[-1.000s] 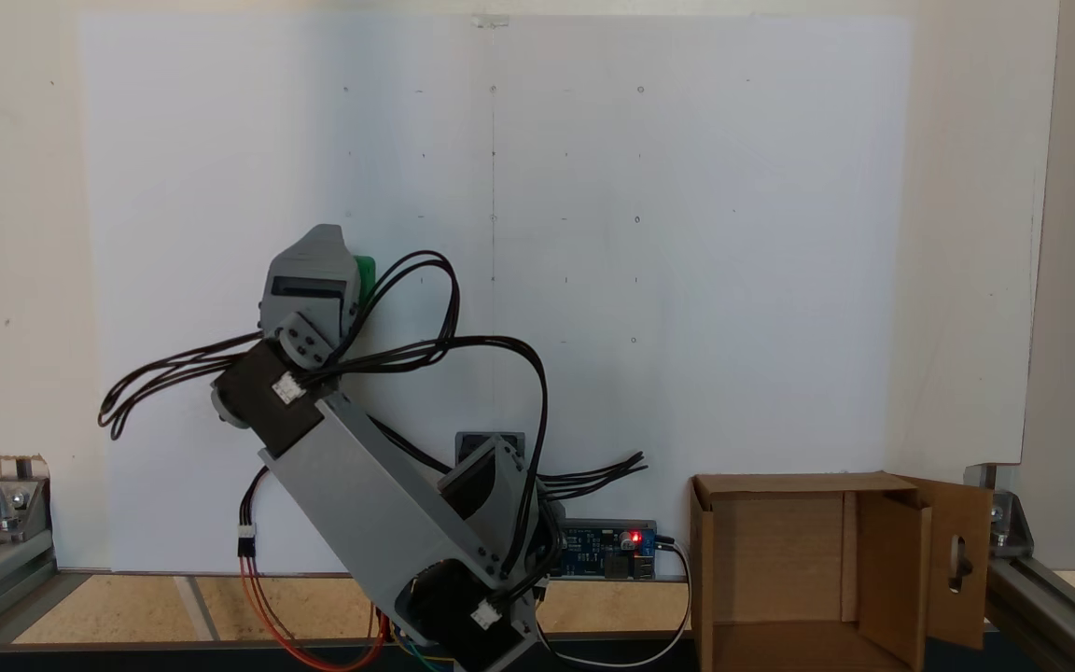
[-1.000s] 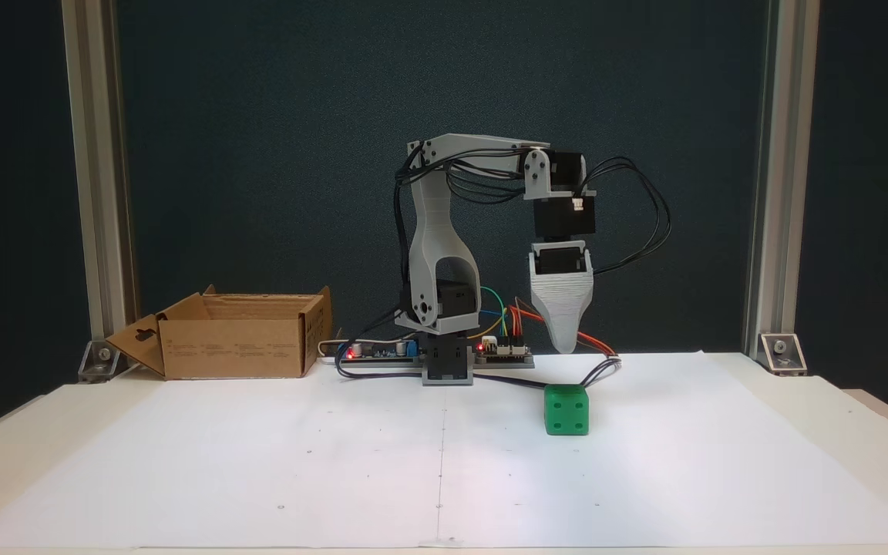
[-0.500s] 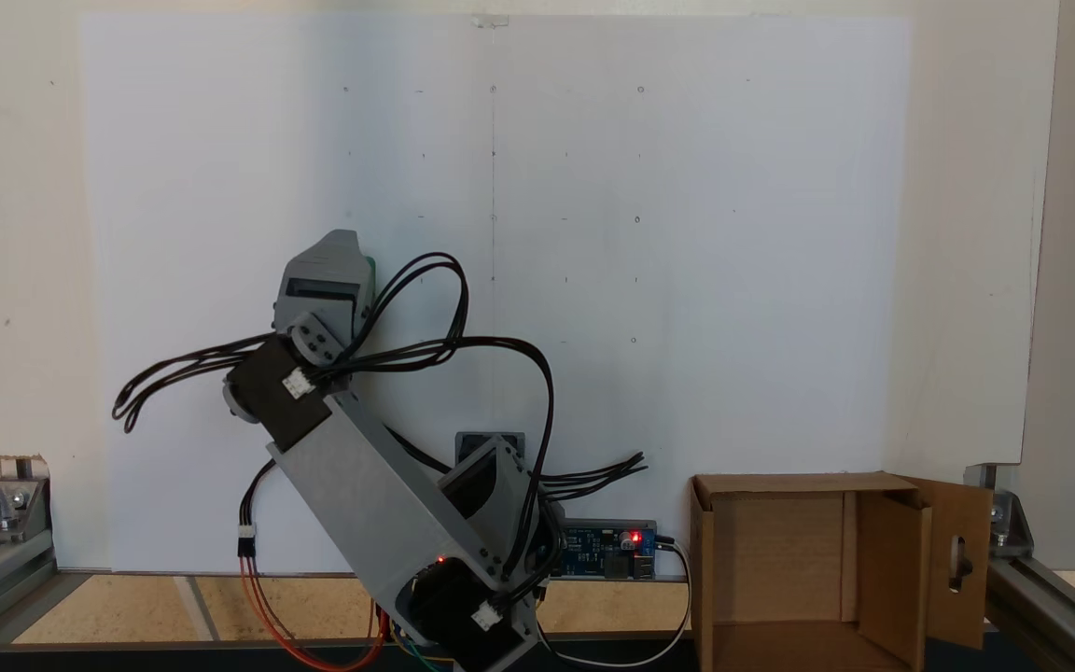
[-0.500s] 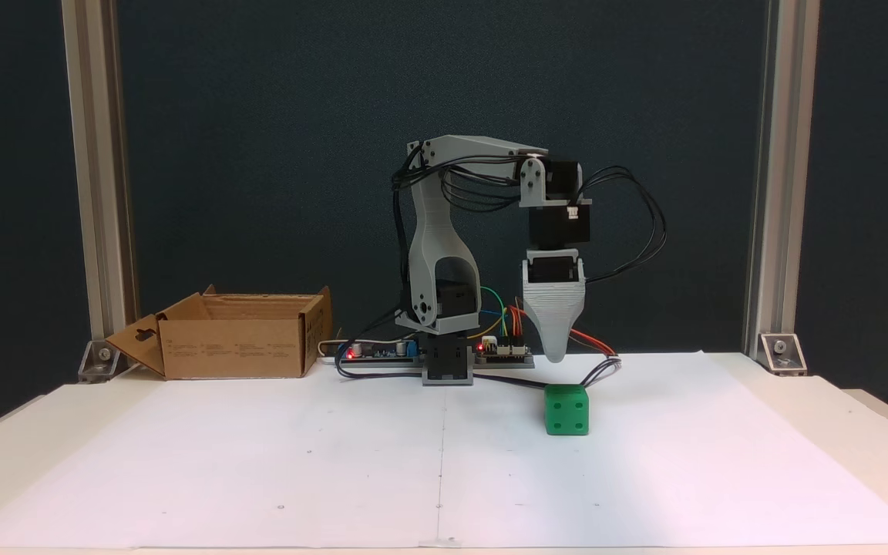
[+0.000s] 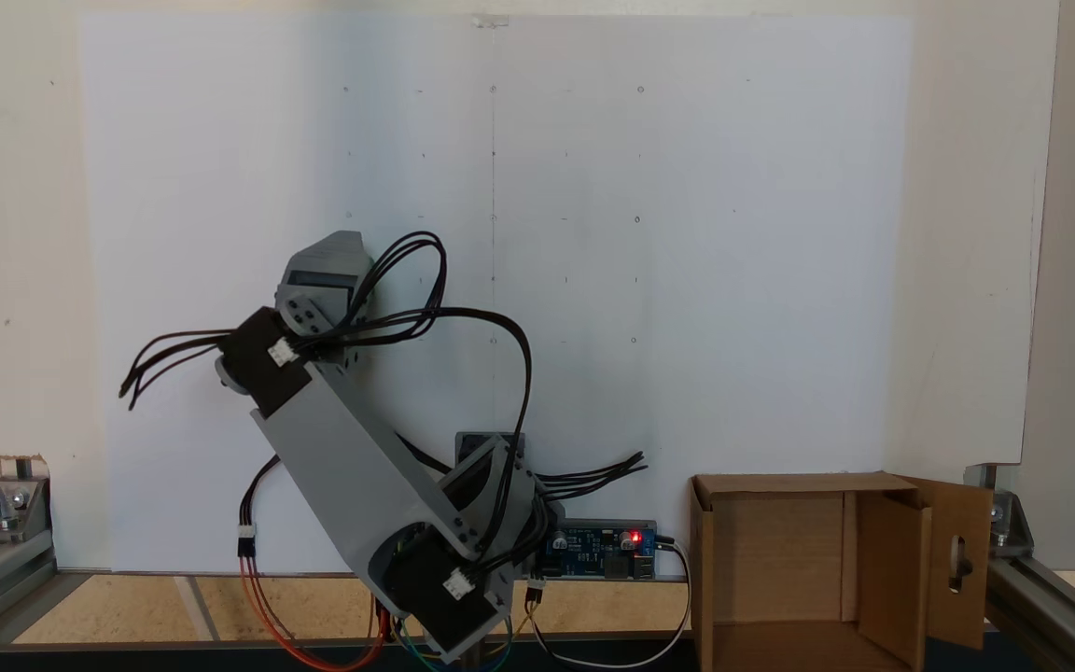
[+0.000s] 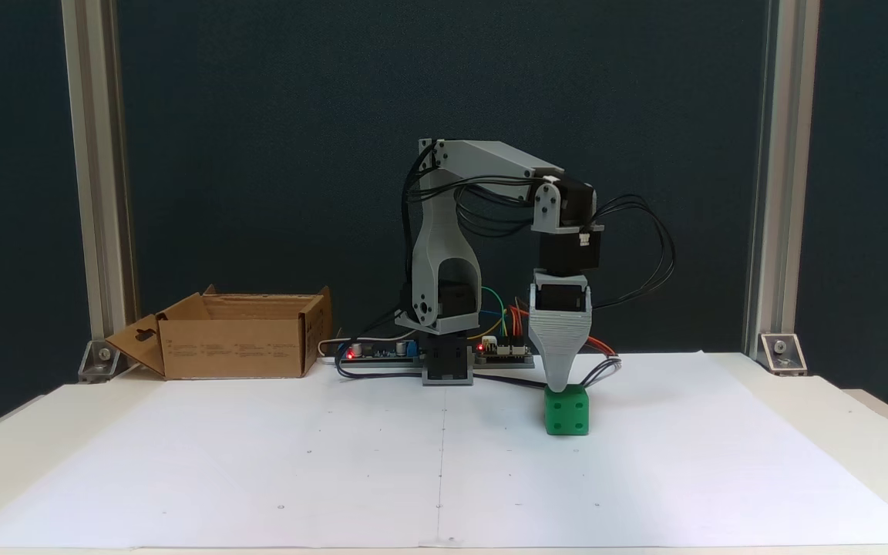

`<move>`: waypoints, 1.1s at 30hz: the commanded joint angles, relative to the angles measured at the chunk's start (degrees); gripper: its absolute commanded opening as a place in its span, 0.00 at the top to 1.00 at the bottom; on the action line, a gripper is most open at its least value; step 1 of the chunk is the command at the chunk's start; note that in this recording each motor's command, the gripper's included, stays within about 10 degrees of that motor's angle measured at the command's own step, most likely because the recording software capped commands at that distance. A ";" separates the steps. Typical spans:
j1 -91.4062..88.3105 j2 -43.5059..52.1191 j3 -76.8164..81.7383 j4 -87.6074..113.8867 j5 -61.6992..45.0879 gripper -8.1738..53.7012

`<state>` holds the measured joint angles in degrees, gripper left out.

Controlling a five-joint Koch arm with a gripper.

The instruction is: Grasp a green dice and put it in the bin.

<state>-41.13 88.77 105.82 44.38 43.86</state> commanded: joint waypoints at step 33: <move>-0.70 -1.32 6.33 -10.90 7.12 0.19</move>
<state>-41.75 87.45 113.29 33.93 46.32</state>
